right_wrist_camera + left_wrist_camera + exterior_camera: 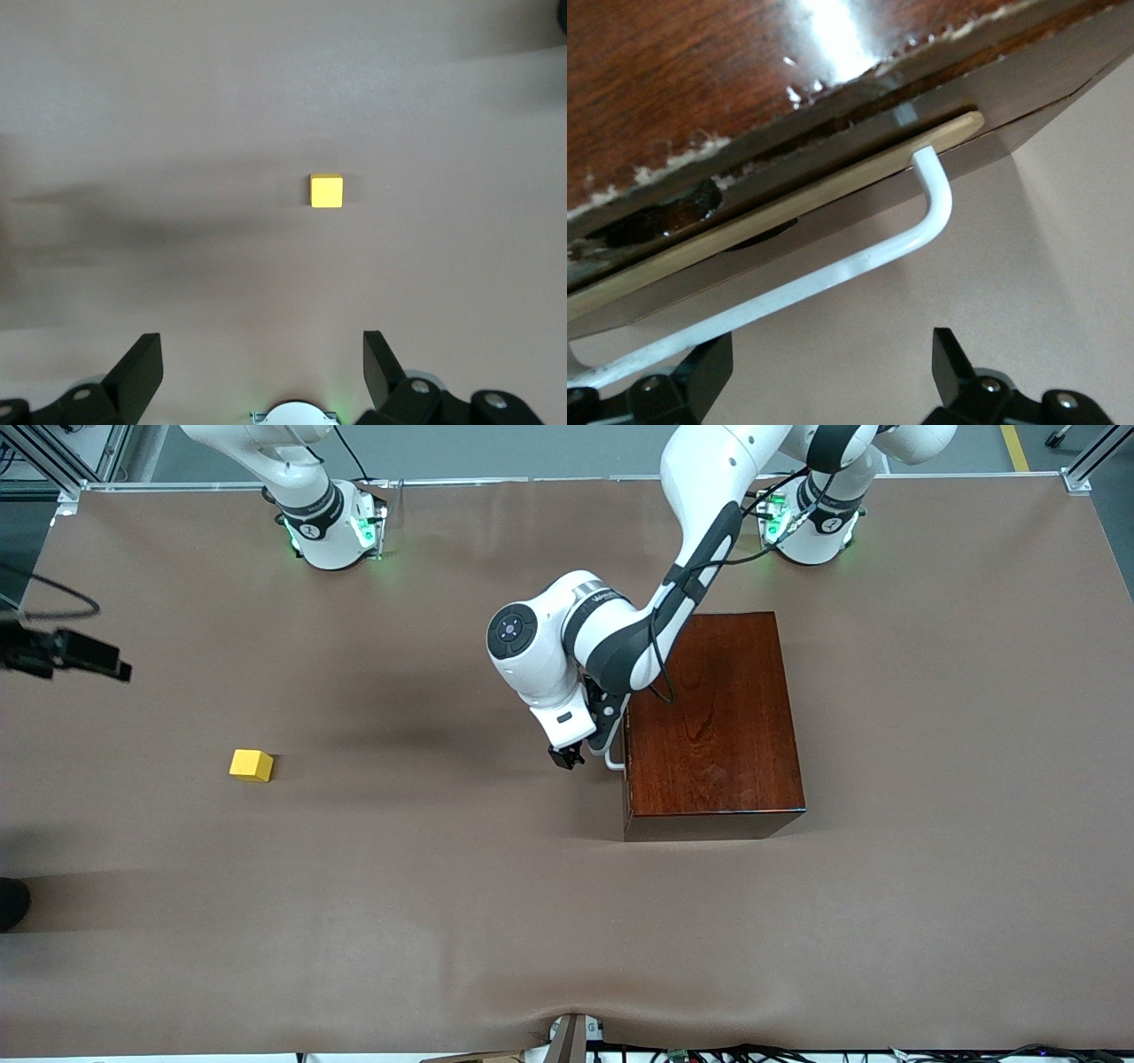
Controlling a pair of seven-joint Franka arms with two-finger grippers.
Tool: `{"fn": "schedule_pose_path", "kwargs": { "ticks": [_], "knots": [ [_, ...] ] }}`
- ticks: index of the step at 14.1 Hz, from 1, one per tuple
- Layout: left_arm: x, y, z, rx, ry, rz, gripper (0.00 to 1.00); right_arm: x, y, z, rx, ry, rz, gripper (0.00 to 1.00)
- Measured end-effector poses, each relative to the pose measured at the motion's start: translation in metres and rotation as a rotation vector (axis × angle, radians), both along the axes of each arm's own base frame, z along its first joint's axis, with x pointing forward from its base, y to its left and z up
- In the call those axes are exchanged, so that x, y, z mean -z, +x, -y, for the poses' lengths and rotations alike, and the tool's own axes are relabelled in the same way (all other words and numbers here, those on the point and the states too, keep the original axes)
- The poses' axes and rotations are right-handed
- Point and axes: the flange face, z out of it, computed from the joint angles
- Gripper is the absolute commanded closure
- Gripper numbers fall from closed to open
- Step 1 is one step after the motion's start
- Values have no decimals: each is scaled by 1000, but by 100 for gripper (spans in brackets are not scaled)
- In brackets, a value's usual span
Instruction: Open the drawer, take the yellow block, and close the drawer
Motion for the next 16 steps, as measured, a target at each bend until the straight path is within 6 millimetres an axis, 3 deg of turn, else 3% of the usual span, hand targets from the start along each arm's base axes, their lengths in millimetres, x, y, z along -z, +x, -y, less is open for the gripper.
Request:
{"fn": "schedule_pose_path", "kwargs": {
  "ticks": [2, 6, 9, 11, 13, 16],
  "knots": [
    [0, 0, 0, 0, 0, 0, 0, -19, -14, -5, -10, 2, 26, 0],
    [-8, 0, 1, 1, -10, 7, 0, -2, -21, 4, -2, 5, 36, 0],
    [-54, 4, 0, 9, -57, 42, 0, 15, -30, 10, -29, 10, 80, 0],
    [-91, 14, -12, 21, -92, 59, 0, 13, -39, 23, -76, 7, 107, 0],
    [-125, 31, -33, 47, -131, 64, 0, 0, -41, 33, -107, -15, 136, 0],
    [-174, 58, -78, 96, -166, 69, 0, -16, -44, 32, -122, -33, 142, 0]
  ]
}}
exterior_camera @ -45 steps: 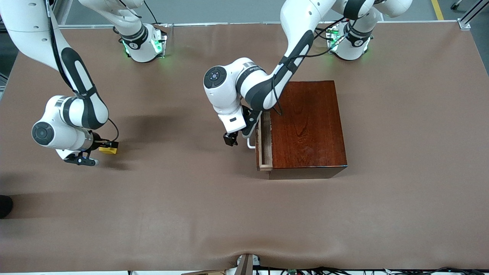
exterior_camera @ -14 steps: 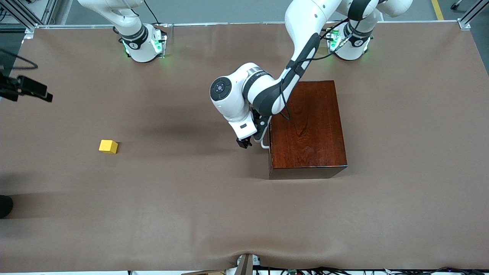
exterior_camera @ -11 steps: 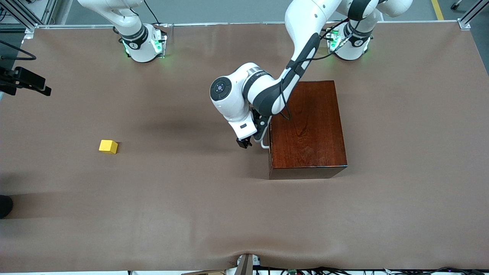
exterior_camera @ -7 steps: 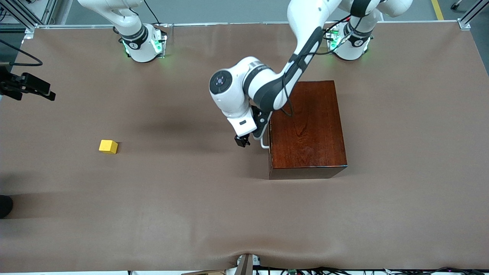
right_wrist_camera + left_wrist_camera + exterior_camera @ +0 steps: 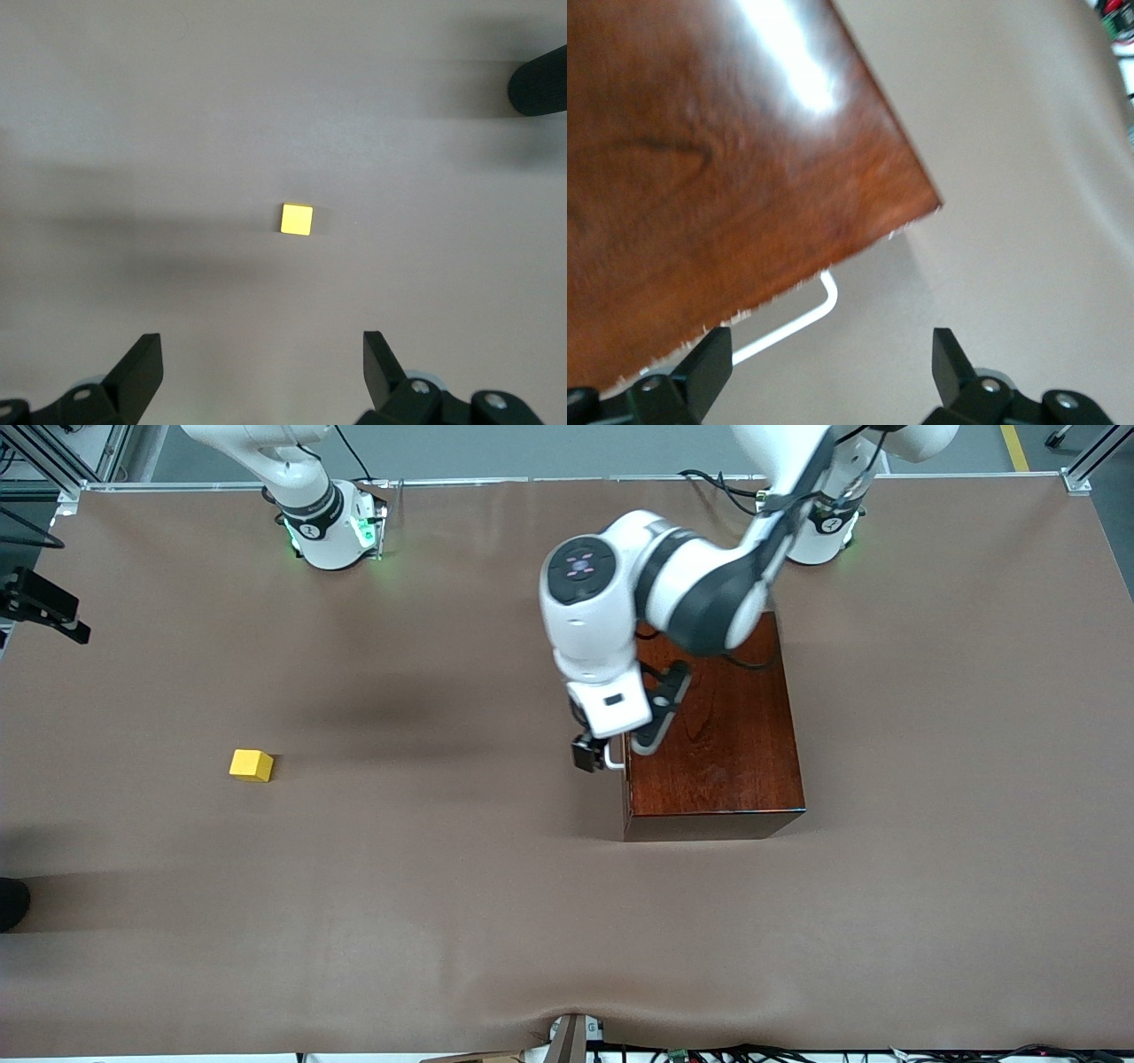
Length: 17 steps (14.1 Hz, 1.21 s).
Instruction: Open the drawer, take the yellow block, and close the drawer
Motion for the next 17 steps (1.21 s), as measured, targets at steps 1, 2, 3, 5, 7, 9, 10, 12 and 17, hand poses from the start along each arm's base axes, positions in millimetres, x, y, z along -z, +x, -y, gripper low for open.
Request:
{"fn": "schedule_pose_path", "kwargs": {
  "ticks": [1, 2, 3, 5, 7, 9, 10, 12, 17],
  "knots": [
    [-13, 8, -16, 18, -11, -9, 0, -1, 0, -1, -2, -2, -2, 0],
    [-24, 15, -31, 37, -22, -13, 0, 0, 0, -1, -2, -3, -7, 0],
    [-33, 22, -44, 53, -27, -15, 0, 1, 0, -1, -2, -3, -14, 0],
    [-46, 32, -70, 93, -22, -27, 0, 4, -1, -1, -1, -2, -34, 0],
    [-57, 39, -94, 139, -16, -49, 0, 5, -3, -2, -2, 0, -54, 0],
    [-67, 43, -118, 199, -3, -80, 0, 6, -4, -3, -4, 0, -59, 0],
    [-72, 45, -132, 233, 6, -102, 0, 6, -4, -3, -6, 0, -60, 0],
    [-81, 49, -159, 293, 15, -129, 0, 6, -4, -5, -8, 0, -60, 0],
    [-94, 45, -218, 440, 20, -172, 0, 6, -4, -6, -3, 4, -62, 0]
  ]
}}
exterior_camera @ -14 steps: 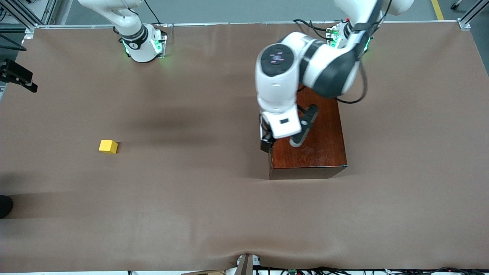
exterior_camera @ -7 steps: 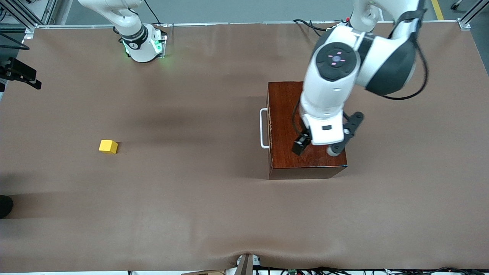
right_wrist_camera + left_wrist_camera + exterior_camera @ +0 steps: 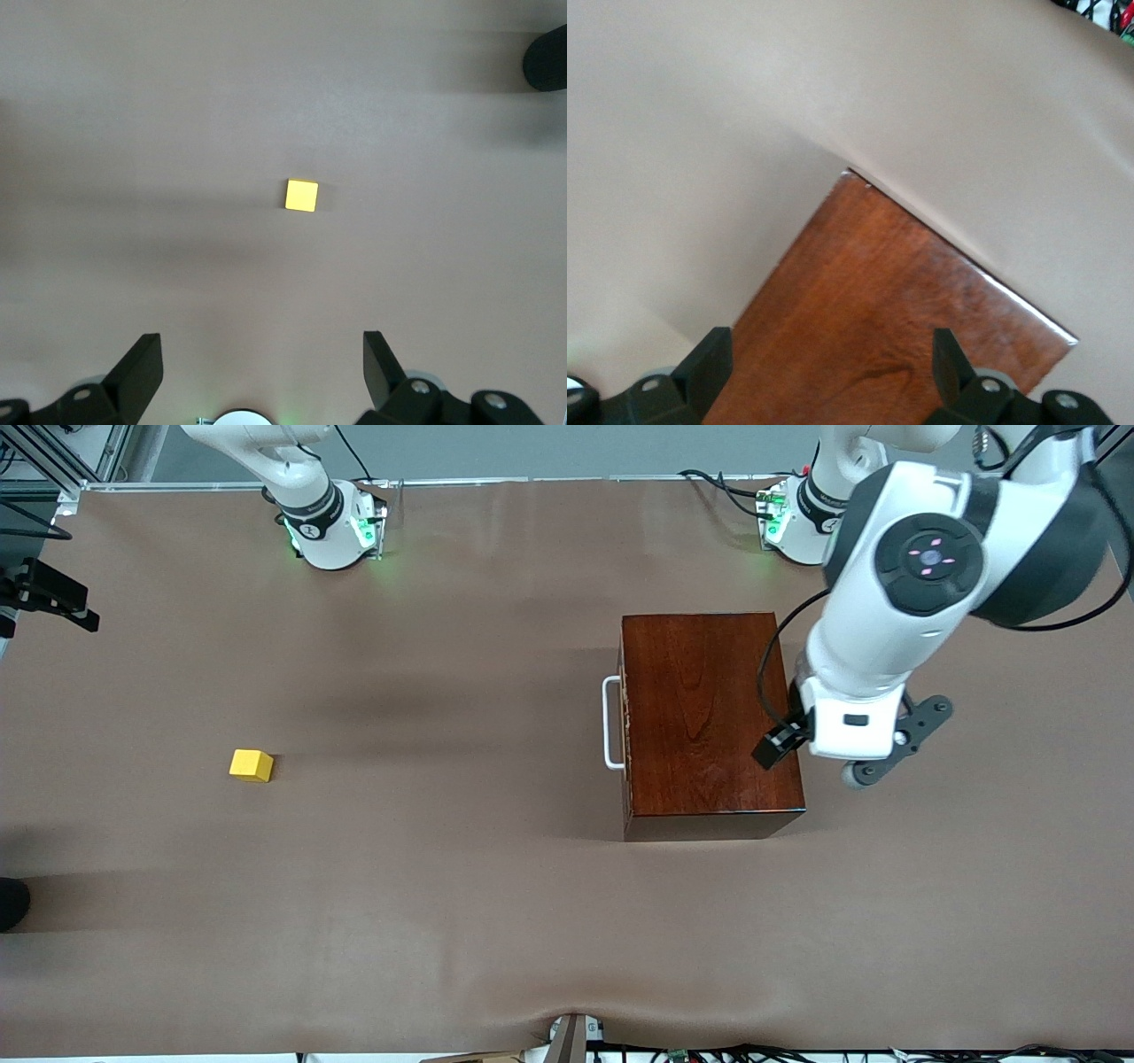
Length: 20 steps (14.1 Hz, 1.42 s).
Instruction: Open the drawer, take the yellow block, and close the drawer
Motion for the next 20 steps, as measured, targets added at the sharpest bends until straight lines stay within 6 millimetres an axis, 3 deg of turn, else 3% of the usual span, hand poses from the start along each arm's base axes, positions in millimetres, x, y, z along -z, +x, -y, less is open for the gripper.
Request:
{"fn": "schedule_pose_path", "kwargs": {
  "ticks": [7, 13, 20],
  "knots": [
    [-12, -17, -68, 210, -13, -50, 0, 2, -2, -2, 9, 2, -23, 0],
    [-35, -24, -128, 445, -33, -55, 0, 2, -2, -6, 3, 3, -23, 0],
    [-55, -35, -156, 571, -41, -58, 0, 2, -2, -7, 2, 6, -22, 0]
  ]
}}
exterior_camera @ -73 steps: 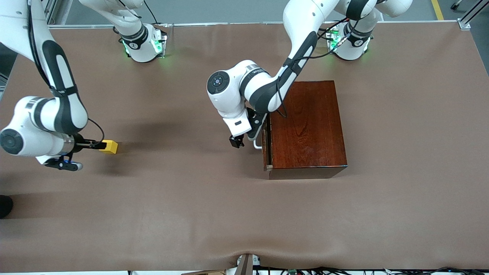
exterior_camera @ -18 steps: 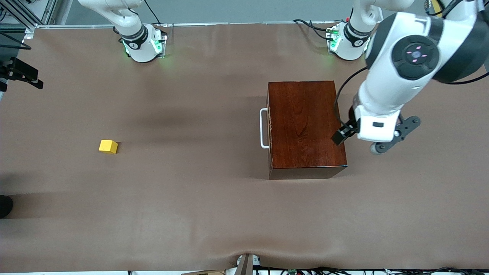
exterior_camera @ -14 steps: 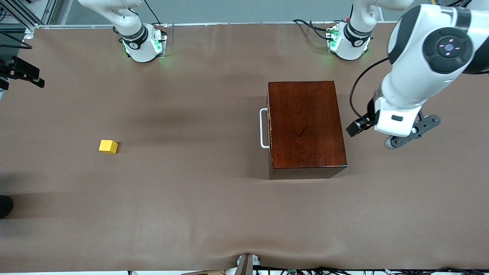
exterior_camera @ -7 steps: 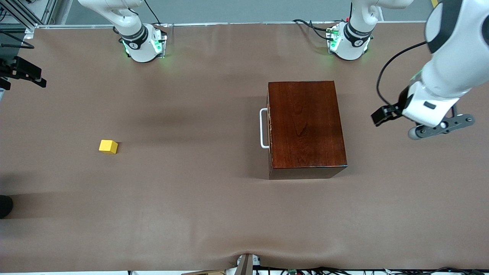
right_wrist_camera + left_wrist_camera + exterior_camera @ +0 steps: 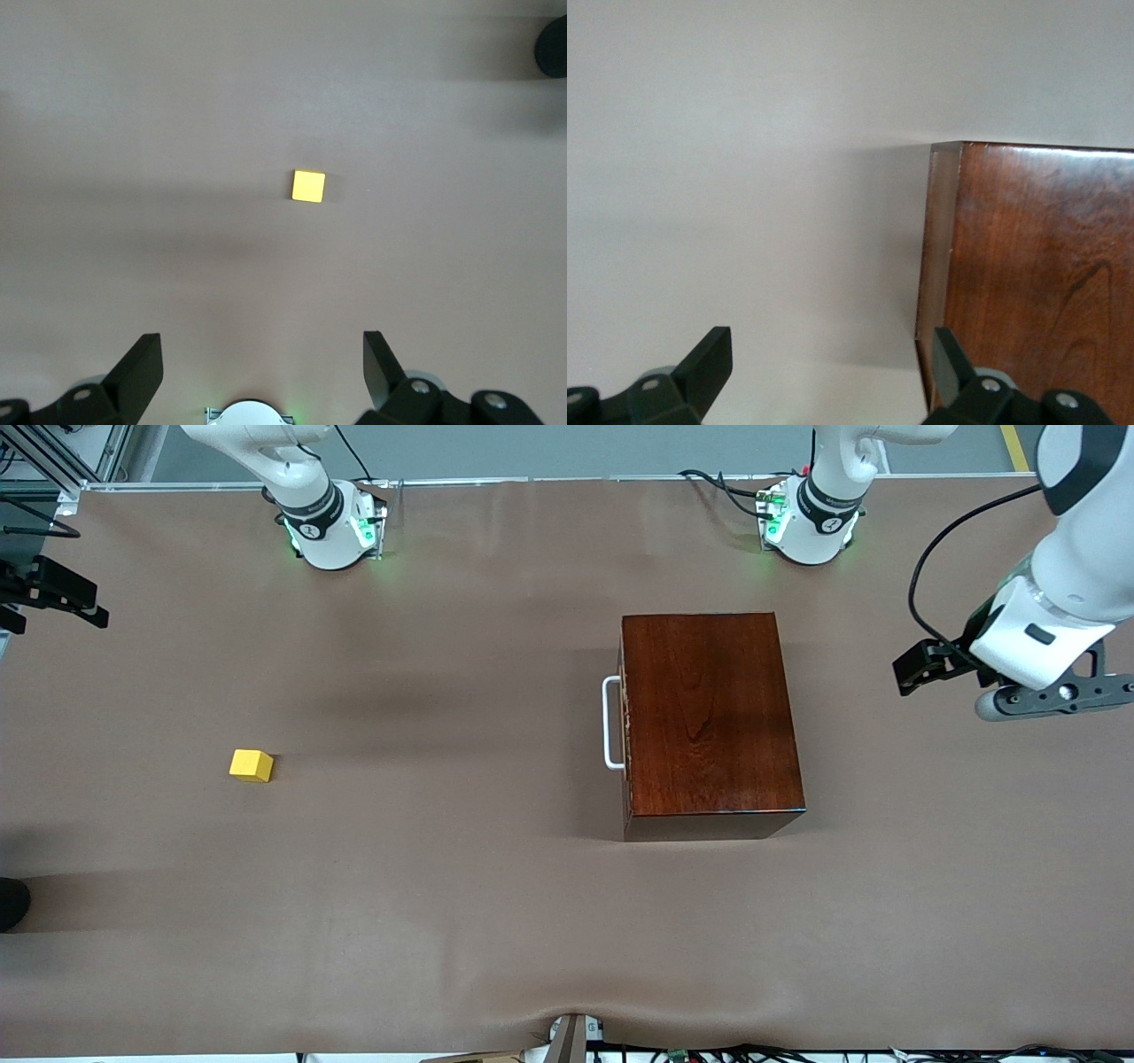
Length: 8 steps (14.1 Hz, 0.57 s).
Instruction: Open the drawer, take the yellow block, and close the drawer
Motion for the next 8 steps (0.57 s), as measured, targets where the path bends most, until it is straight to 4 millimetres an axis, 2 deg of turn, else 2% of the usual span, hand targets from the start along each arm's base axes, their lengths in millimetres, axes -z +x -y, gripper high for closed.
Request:
{"fn": "schedule_pose_path", "kwargs": {
  "ticks": [3, 6, 8],
  "knots": [
    [-1, 1, -12, 14, -1, -4, 0, 0, 0, 0, 0, 1, 0, 0],
    [-2, 0, -11, 17, -2, -2, 0, 0, 0, 0, 0, 1, 0, 0],
    [-10, -1, -11, 16, -4, 14, 0, 0, 0, 0, -1, 1, 0, 0]
  ]
}}
